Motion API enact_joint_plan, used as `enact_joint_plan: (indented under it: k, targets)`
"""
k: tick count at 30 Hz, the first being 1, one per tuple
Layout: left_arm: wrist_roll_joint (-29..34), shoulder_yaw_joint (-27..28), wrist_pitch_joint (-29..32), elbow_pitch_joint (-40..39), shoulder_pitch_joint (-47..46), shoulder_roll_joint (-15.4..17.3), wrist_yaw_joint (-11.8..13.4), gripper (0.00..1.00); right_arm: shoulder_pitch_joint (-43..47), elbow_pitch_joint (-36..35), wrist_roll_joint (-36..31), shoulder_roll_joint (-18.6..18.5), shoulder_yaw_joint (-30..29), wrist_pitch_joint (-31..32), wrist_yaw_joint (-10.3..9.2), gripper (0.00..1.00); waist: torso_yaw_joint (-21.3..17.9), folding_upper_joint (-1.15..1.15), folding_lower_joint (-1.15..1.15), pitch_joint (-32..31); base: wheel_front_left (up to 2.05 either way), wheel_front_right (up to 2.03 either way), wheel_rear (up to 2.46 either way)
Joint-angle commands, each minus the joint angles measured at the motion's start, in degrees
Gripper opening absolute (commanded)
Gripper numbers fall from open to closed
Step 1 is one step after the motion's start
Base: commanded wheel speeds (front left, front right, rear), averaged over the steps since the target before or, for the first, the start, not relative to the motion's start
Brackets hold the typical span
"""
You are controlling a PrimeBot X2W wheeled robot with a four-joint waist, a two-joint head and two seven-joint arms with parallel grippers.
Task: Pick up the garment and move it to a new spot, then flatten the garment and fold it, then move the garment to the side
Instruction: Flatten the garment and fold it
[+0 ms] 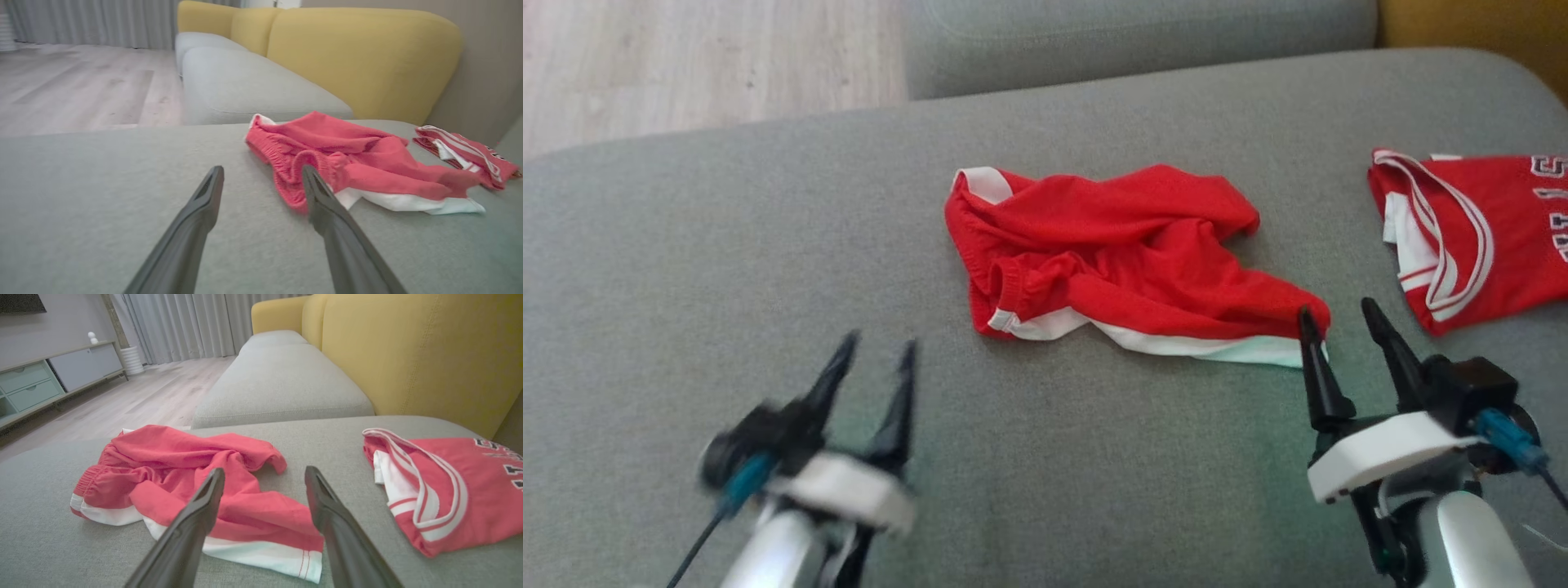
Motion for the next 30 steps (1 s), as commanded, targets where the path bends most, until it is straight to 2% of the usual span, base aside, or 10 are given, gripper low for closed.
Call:
enact_joint_plan:
  k: [1,5,10,20,21,22,23,30]
  targets:
    - [0.80,0.90,0.38,-0.65,-4.97,-0.21,-0.69,1.00,-2.76,-1.77,0.06,-0.13,1.75,-0.22,0.39,1.00,-0.57,0.00,0.00,0.98,0.00,0.00,0.00]
    - [1.88,-2.76,2.73,6.09,-11.30,-2.77,-2.85,1.00,-3.82,-0.81,0.30,-0.13,3.16,-0.79,0.39,1.00,-2.06,0.00,0.00,2.82,0.00,0.00,0.00]
    - [1.57,-5.25,4.59,13.40,-16.22,-4.26,-4.79,1.00,-5.43,0.40,1.26,-0.13,4.85,-1.78,0.39,1.00,-4.52,0.00,0.00,4.69,0.00,0.00,0.00]
    - [-0.04,-5.74,3.75,21.02,-20.56,-4.56,-5.80,1.00,-6.83,2.24,2.42,-0.13,5.69,-3.41,0.39,1.00,-7.56,0.00,0.00,6.82,0.00,0.00,0.00]
    - [-0.34,-5.82,3.88,21.62,-20.86,-4.62,-5.90,0.89,-6.91,2.38,2.46,-0.13,5.70,-3.49,0.39,1.00,-7.71,0.00,0.00,6.95,0.00,0.00,0.00]
    - [-0.48,-5.95,3.83,22.07,-21.17,-4.63,-5.98,0.55,-6.96,2.50,2.53,-0.13,5.68,-3.58,0.39,1.00,-7.83,0.00,0.00,7.06,0.00,0.00,0.00]
    - [-0.56,-6.14,3.52,22.28,-21.38,-4.66,-6.06,0.00,-6.97,2.63,2.58,-0.13,5.59,-3.67,0.39,1.00,-7.90,0.00,0.00,7.15,0.00,0.00,0.00]
    - [-1.74,-6.19,0.37,21.62,-19.33,-4.54,-6.19,0.00,-5.52,3.81,3.44,-0.13,4.04,-0.78,0.39,1.00,-7.68,0.00,0.00,7.60,0.00,0.00,0.00]
